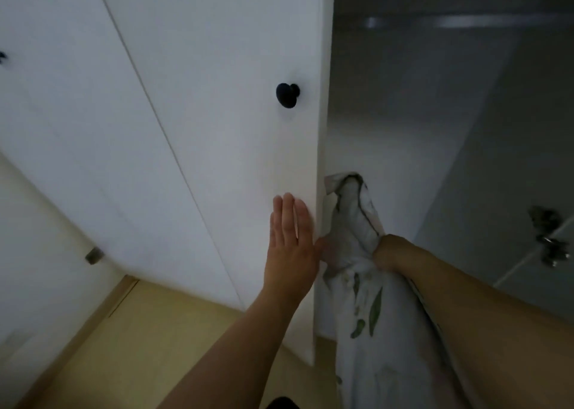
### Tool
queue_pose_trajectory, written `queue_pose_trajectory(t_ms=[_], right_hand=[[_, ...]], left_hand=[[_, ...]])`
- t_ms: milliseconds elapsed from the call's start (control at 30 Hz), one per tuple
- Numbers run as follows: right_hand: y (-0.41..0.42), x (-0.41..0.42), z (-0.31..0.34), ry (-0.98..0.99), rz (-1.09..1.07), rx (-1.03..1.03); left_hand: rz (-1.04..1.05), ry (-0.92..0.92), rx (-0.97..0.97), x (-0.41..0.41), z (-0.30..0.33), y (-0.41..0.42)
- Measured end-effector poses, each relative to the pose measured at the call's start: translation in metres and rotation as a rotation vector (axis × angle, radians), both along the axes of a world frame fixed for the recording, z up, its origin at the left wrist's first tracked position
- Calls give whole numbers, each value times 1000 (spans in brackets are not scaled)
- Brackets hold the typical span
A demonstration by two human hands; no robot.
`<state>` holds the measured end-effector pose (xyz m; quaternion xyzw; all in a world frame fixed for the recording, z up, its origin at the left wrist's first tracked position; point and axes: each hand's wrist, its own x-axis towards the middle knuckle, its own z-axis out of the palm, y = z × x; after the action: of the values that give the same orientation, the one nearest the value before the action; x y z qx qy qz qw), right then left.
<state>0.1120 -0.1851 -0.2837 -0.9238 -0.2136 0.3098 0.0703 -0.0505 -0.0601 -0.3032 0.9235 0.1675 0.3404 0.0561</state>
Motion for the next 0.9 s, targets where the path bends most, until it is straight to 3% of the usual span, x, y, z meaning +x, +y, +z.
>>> queue_pose_trajectory(t_ms=[433,567,900], right_hand=[[21,3,-5,12,-323,35],[29,-5,-7,2,-452,0],[16,-45,-8,-23,-655,-73]], left_hand=[[-58,227,232,82,-10,72],[-166,250,288,94,-10,99],[-262,307,239,92,4,93]])
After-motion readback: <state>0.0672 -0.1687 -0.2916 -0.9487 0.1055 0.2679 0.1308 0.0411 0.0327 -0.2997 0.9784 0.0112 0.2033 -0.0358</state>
